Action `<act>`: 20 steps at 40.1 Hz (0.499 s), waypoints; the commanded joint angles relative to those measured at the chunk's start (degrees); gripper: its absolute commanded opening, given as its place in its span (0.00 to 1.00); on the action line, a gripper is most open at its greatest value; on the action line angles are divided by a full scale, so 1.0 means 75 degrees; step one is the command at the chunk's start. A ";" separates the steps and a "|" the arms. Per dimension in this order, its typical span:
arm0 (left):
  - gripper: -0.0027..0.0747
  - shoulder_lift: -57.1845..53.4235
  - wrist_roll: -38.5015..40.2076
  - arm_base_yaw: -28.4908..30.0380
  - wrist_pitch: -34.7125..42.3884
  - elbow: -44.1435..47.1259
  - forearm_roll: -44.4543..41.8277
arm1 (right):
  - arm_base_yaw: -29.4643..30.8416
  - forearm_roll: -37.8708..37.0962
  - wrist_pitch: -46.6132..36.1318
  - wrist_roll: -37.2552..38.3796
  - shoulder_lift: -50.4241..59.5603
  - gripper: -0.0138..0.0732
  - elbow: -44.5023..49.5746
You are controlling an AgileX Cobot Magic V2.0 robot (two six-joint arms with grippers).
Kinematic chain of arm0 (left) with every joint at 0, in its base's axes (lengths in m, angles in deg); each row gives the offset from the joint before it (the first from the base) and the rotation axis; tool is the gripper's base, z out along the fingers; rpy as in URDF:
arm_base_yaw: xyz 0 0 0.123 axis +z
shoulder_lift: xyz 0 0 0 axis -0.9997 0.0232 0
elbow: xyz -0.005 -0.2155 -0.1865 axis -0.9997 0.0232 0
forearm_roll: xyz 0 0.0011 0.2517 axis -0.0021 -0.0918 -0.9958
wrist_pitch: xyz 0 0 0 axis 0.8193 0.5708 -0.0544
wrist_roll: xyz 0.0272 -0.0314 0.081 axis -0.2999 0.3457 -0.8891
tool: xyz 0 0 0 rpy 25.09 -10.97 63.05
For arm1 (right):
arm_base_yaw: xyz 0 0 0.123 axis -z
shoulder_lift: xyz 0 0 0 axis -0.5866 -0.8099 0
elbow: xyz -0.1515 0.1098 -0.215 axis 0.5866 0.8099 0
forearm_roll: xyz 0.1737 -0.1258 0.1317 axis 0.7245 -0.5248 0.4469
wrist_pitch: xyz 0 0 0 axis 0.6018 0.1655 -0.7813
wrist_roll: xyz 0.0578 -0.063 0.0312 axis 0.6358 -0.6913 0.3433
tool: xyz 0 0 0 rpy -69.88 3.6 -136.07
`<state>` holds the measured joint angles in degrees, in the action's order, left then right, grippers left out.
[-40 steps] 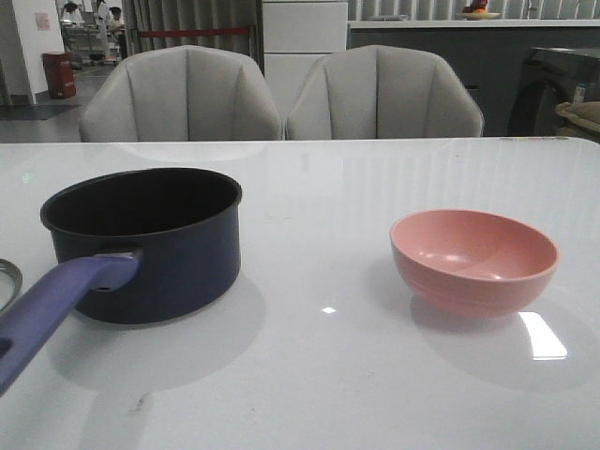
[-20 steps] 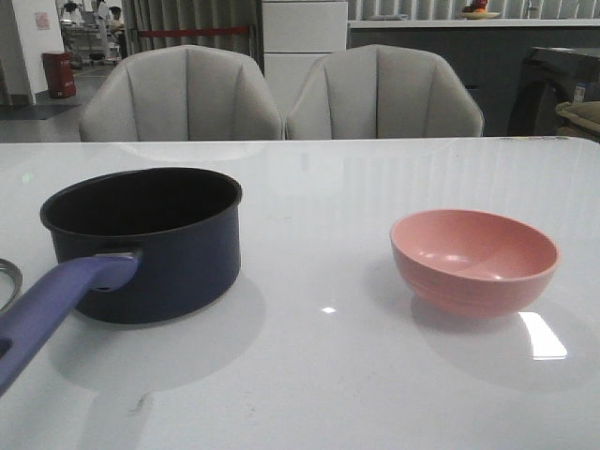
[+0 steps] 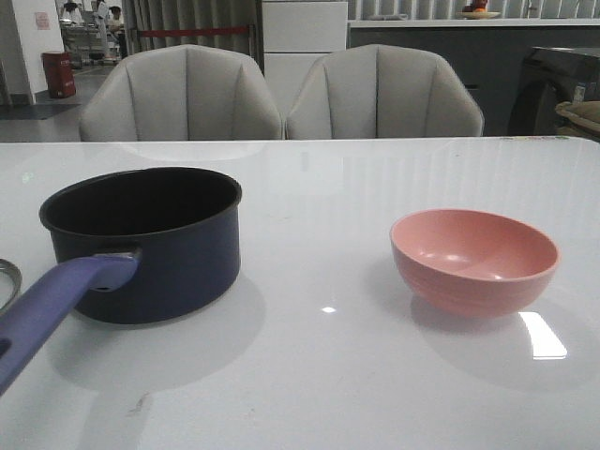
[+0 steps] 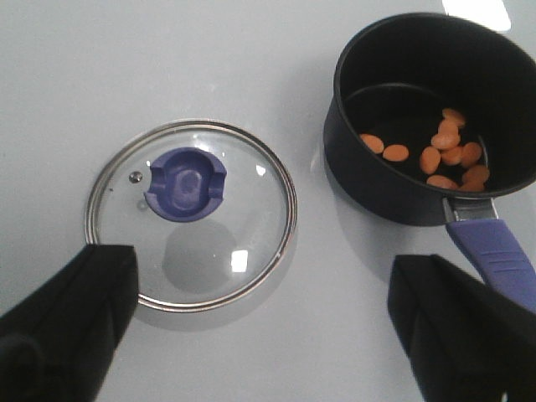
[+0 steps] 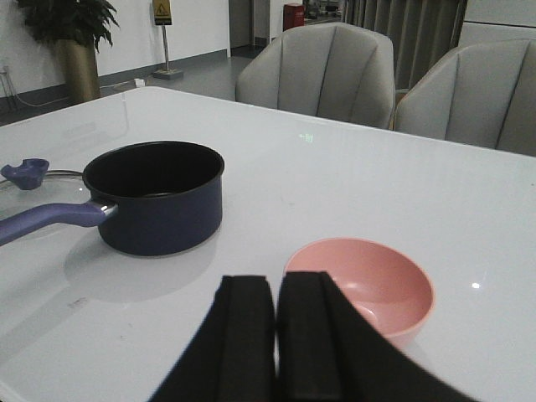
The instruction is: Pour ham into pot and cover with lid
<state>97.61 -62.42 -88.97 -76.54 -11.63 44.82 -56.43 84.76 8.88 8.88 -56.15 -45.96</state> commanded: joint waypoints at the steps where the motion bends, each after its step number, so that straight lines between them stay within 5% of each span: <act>1: 0.85 0.0850 0.0232 -0.0048 0.0021 -0.0657 0.0193 | -0.0002 0.0013 -0.0561 -0.0031 0.0094 0.37 -0.0181; 20: 0.85 0.4220 0.0232 -0.0005 -0.0315 -0.2435 -0.0146 | -0.0002 0.0013 -0.0561 -0.0031 0.0094 0.37 -0.0181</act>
<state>128.08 -61.24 -88.97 -79.47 -26.44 44.36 -56.43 84.76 8.88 8.88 -56.15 -45.96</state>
